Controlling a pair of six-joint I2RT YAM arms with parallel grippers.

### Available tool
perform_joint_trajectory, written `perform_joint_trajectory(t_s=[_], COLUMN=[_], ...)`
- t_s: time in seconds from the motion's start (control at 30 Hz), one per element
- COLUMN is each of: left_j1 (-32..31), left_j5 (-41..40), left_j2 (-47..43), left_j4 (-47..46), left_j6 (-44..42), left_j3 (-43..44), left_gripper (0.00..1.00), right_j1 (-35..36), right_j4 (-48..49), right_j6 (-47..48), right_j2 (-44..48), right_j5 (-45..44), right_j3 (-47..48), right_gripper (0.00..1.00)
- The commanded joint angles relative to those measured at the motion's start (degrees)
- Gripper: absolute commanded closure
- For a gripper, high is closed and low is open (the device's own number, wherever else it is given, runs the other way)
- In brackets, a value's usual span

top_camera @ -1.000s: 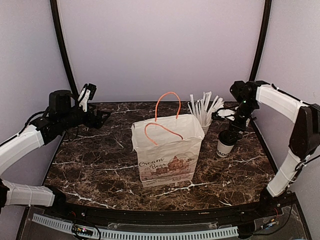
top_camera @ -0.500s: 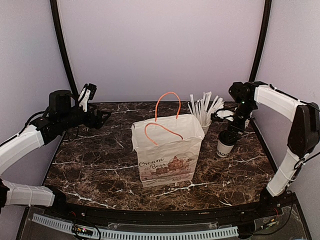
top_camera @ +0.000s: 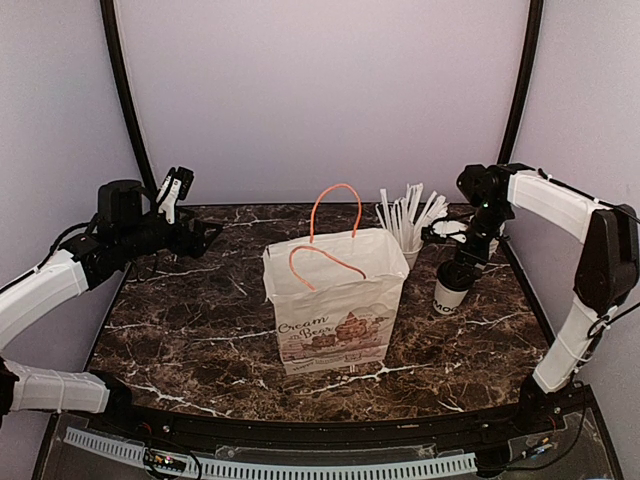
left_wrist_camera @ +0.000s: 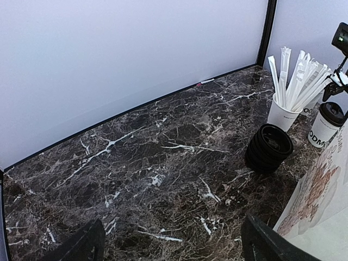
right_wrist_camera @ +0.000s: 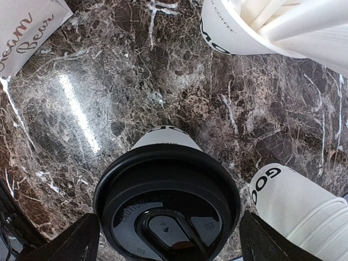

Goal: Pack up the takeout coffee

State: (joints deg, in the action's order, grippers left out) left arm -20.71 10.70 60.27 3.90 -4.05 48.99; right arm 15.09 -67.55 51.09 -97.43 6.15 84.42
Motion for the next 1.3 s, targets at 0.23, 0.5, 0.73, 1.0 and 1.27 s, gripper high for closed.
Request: perform_joint_trajectory(t_s=[0.23,0.5,0.73,1.0,1.27], left_j1=[0.5,0.5,0.5,0.5,0.3], left_j5=[1.3,1.6,1.6,5.8,23.2], left_j2=[-1.0,-0.8,-0.6,-0.2,-1.4], left_j4=[-1.5,-1.5,-1.6,-2.3,-1.3], left_j6=[0.1,0.1,0.1,-0.7,2.8], left_j3=[-0.7,-0.7,-0.7,-0.2,6.2], left_gripper=[0.11,0.11,0.11,0.11,0.18], right_j1=[-0.2,-0.2,-0.1,3.5,3.6], right_j4=[1.2,1.9,-0.8,-4.8,-7.9], right_j6=[-1.3,-1.9,-3.0,-6.3,-6.5], right_j2=[-0.5,-0.3,2.0,13.4,22.1], right_j5=[-0.1,-0.6,0.0,3.7,14.8], right_j3=[-1.2,-2.2,0.1,-0.3,1.6], right_gripper=[0.11,0.15,0.23,0.23,0.24])
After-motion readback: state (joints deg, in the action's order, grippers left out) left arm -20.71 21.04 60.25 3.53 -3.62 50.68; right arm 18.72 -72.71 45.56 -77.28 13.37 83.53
